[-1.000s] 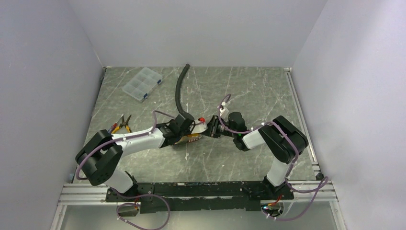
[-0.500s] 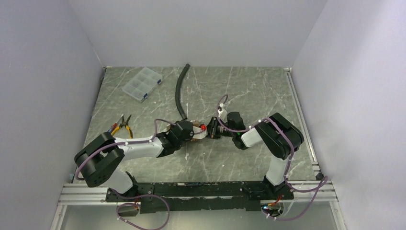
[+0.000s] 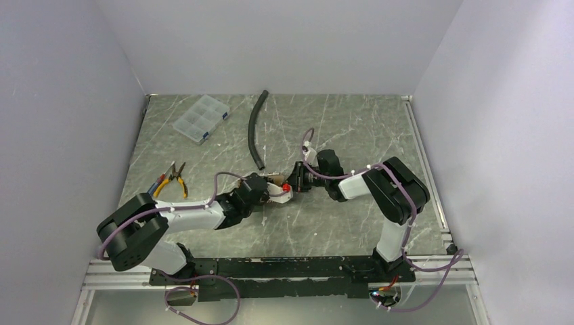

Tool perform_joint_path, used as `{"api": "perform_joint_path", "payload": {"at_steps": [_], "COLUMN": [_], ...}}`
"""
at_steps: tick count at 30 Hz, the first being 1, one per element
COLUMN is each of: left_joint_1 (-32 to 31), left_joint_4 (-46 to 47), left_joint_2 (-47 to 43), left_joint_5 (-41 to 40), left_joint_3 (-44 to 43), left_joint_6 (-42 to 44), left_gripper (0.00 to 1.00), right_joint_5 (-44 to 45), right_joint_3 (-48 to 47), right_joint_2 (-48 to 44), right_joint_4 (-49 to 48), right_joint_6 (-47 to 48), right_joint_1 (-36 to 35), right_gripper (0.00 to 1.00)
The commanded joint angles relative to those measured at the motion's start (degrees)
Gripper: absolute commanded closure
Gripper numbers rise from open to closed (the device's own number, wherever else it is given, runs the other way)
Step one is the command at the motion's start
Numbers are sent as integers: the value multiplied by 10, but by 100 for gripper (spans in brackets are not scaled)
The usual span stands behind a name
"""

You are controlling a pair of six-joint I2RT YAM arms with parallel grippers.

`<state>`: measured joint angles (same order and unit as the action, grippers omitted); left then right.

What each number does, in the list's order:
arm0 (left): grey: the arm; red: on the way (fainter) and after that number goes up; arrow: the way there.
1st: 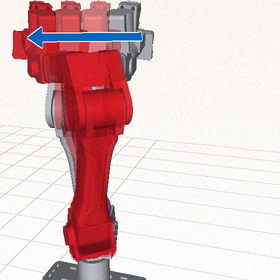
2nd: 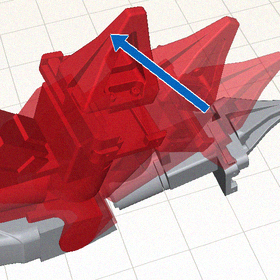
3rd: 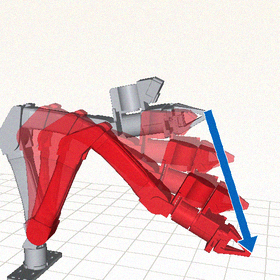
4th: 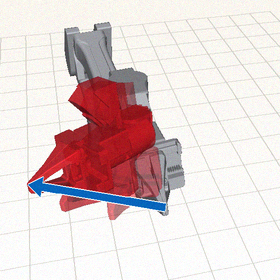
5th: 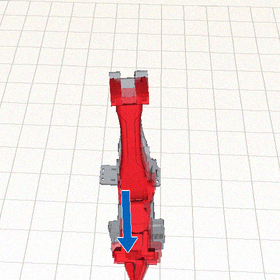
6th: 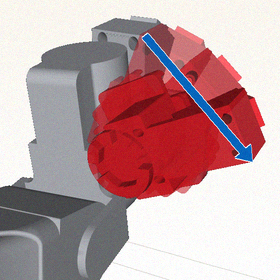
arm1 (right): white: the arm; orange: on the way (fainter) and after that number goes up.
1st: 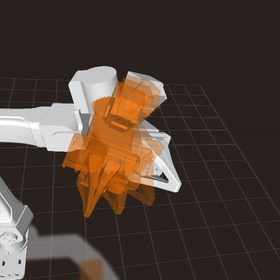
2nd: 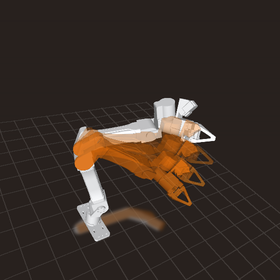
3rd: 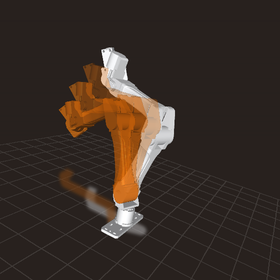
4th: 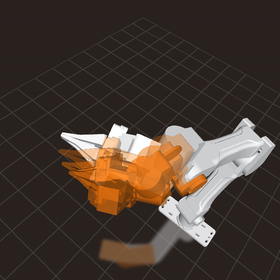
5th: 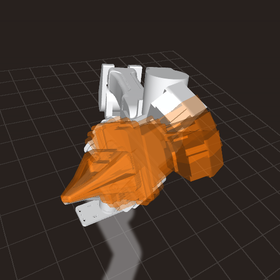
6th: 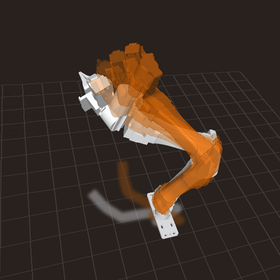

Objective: Organize the sunglasses

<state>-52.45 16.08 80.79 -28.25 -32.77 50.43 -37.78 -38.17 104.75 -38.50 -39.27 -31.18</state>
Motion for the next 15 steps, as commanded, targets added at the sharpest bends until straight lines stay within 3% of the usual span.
{"api": "perform_joint_path", "payload": {"at_steps": [1, 8, 15], "left_joint_1": [-4, -10, -18], "left_joint_4": [117, 193, 324], "left_joint_2": [-4, 4, 69], "left_joint_5": [14, 3, -20], "left_joint_3": [20, 50, 78], "left_joint_6": [31, 64, 130], "left_gripper": [97, 97, 97], "right_joint_5": [13, 15, -9], "right_joint_3": [-17, -9, 31], "right_joint_2": [1, -42, -114], "right_joint_4": [33, 71, 43], "right_joint_6": [40, 76, 95], "right_joint_1": [5, 6, 11], "right_gripper": [81, 76, 65]}}
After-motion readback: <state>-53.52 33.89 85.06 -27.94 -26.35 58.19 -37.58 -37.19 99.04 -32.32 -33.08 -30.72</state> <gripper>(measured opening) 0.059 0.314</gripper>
